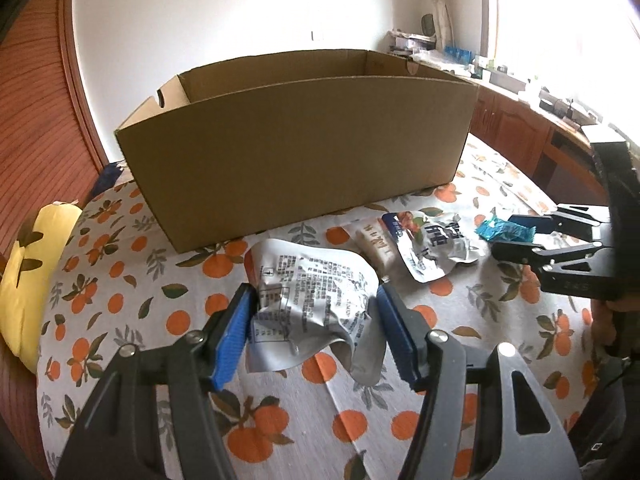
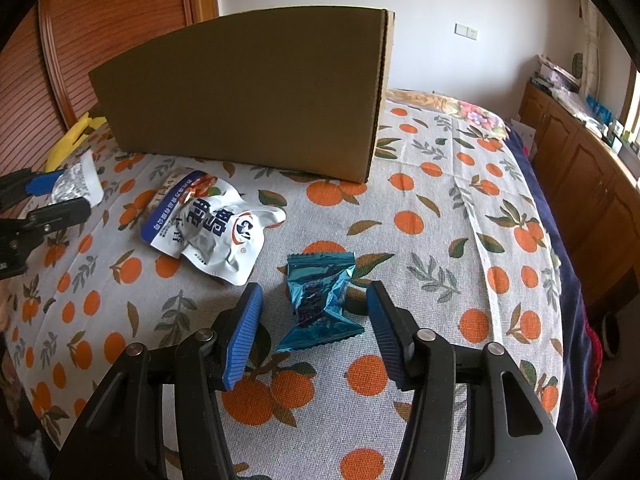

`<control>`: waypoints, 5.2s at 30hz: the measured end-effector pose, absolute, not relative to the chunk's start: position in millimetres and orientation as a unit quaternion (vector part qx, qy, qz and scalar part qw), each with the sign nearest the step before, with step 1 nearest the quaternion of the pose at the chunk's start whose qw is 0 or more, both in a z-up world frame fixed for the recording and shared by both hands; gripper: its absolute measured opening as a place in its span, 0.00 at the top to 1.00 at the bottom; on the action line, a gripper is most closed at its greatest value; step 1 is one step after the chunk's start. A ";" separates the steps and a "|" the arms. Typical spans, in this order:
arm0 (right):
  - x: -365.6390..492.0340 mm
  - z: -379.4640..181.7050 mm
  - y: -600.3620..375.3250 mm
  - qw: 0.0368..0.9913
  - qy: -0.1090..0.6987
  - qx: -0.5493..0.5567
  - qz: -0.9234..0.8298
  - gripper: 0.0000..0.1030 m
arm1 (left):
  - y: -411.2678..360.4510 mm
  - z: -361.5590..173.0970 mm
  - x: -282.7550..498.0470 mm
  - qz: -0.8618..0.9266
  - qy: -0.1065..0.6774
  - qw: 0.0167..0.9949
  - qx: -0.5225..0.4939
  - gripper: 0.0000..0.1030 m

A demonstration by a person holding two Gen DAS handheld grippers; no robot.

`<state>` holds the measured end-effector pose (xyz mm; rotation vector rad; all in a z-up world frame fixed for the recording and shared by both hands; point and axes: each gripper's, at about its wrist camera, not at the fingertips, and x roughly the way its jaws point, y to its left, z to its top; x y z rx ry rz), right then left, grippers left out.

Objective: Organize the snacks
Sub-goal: 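Close the left tool on the white printed bag while the right tool grasps the teal candy, then carry both packets over the box and open both tools to drop them, then move both tools back to the remaining snacks on the tablecloth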

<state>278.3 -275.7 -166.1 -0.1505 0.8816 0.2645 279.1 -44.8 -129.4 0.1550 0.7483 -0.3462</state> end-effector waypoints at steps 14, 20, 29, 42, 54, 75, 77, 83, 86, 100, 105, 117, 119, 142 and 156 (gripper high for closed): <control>274.1 -160.5 -290.8 0.891 0.439 -0.044 0.109 0.74 | -43.7 -90.6 259.6 -0.182 0.347 0.918 0.067 0.40; 263.9 -122.5 -306.9 0.896 0.433 -0.018 0.100 0.74 | -45.7 -56.1 258.2 -0.195 0.328 0.922 0.057 0.40; 249.4 -72.6 -307.5 0.908 0.407 -0.019 0.098 0.74 | -36.6 -13.2 267.0 -0.201 0.301 0.931 0.052 0.40; 246.7 -55.3 -283.0 0.910 0.395 -0.025 0.122 0.74 | -26.0 -7.4 282.4 -0.202 0.303 0.930 0.046 0.40; 265.1 -30.2 -253.1 0.917 0.367 -0.036 0.150 0.74 | -41.0 -8.7 314.4 -0.224 0.298 0.927 0.045 0.40; 356.9 -25.4 -234.9 0.926 0.339 -0.022 0.163 0.74 | -35.5 -23.0 394.2 -0.223 0.292 0.930 0.025 0.40; 364.7 -28.2 -234.5 0.927 0.339 -0.020 0.161 0.74 | -34.7 -25.7 399.1 -0.220 0.291 0.931 0.021 0.40; 377.6 -41.1 -231.4 0.930 0.333 -0.011 0.155 0.74 | -33.5 -38.8 411.8 -0.212 0.306 0.928 0.018 0.39; 384.7 -51.7 -229.9 0.928 0.342 -0.013 0.150 0.74 | -34.4 -44.4 414.9 -0.209 0.316 0.925 0.018 0.39; 405.1 -75.9 -220.8 0.922 0.363 -0.014 0.133 0.69 | -29.9 -58.1 424.3 -0.185 0.336 0.924 0.012 0.32; 399.6 -72.1 -219.5 0.923 0.360 -0.014 0.139 0.56 | -35.2 -54.8 419.9 -0.184 0.330 0.926 0.021 0.32; 353.5 -53.8 -221.2 0.928 0.338 0.003 0.155 0.54 | -22.8 -41.7 402.8 -0.182 0.307 0.934 0.016 0.28; 343.2 -51.0 -224.5 0.928 0.338 0.008 0.156 0.54 | -19.1 -39.0 396.5 -0.182 0.304 0.935 0.013 0.28; 323.8 -148.7 -207.3 0.877 0.435 -0.047 0.198 0.45 | -5.1 -64.7 304.2 -0.203 0.296 0.933 0.004 0.26; 300.3 -155.6 -216.6 0.860 0.461 -0.043 0.212 0.28 | -16.6 -111.7 301.8 -0.206 0.348 0.915 -0.007 0.26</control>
